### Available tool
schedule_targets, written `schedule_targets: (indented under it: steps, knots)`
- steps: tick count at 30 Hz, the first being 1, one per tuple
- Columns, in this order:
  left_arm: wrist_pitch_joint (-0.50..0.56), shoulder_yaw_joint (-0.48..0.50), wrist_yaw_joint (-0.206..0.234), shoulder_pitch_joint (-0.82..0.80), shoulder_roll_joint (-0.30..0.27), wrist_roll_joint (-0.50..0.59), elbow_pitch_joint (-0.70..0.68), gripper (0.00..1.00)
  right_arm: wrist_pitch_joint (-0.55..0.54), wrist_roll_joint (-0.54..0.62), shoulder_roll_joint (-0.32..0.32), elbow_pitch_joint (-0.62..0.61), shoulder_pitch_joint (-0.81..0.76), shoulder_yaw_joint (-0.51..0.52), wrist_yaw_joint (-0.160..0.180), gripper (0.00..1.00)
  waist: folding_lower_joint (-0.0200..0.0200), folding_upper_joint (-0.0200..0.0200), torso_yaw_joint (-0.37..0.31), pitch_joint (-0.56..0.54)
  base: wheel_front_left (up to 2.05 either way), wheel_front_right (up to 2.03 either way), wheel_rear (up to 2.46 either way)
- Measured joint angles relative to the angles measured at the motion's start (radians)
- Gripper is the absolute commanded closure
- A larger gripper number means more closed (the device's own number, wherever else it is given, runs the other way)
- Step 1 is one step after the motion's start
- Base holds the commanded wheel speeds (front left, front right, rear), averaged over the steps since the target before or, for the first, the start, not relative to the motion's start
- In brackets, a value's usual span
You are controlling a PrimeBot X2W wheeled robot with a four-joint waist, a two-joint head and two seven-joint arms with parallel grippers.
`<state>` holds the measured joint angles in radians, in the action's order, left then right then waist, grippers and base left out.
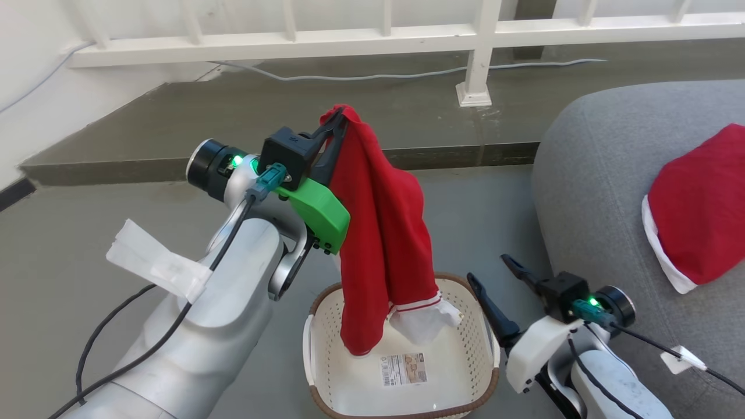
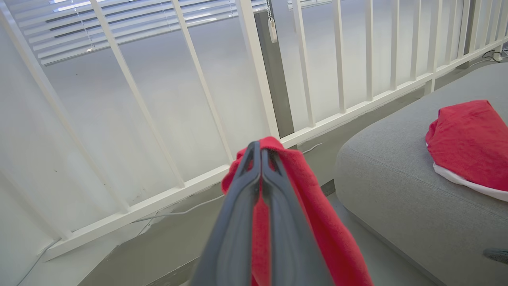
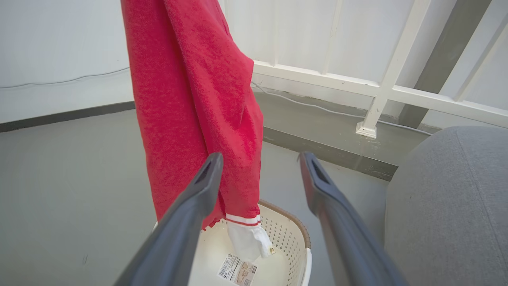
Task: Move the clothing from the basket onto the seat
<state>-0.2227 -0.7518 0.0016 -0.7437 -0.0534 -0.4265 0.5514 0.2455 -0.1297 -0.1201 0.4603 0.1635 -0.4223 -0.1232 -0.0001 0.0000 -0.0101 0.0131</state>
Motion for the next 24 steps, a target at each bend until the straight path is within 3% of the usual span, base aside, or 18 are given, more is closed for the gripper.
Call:
schedule_targets:
  steps: [11,24]
  knots:
    - [0.026,-0.047,-0.002,-0.005,0.006,0.001,-0.036,1.0,0.0,0.022,0.029,0.111,0.136,-0.142,0.0,0.0,0.0,0.0,0.056,-0.001,0.0,0.0,0.0]
    - [0.054,-0.074,-0.002,-0.007,0.008,0.001,-0.085,1.0,0.0,-0.02,0.052,0.262,0.233,-0.211,-0.001,0.0,0.0001,0.0,0.095,-0.008,0.0,0.0,0.0]
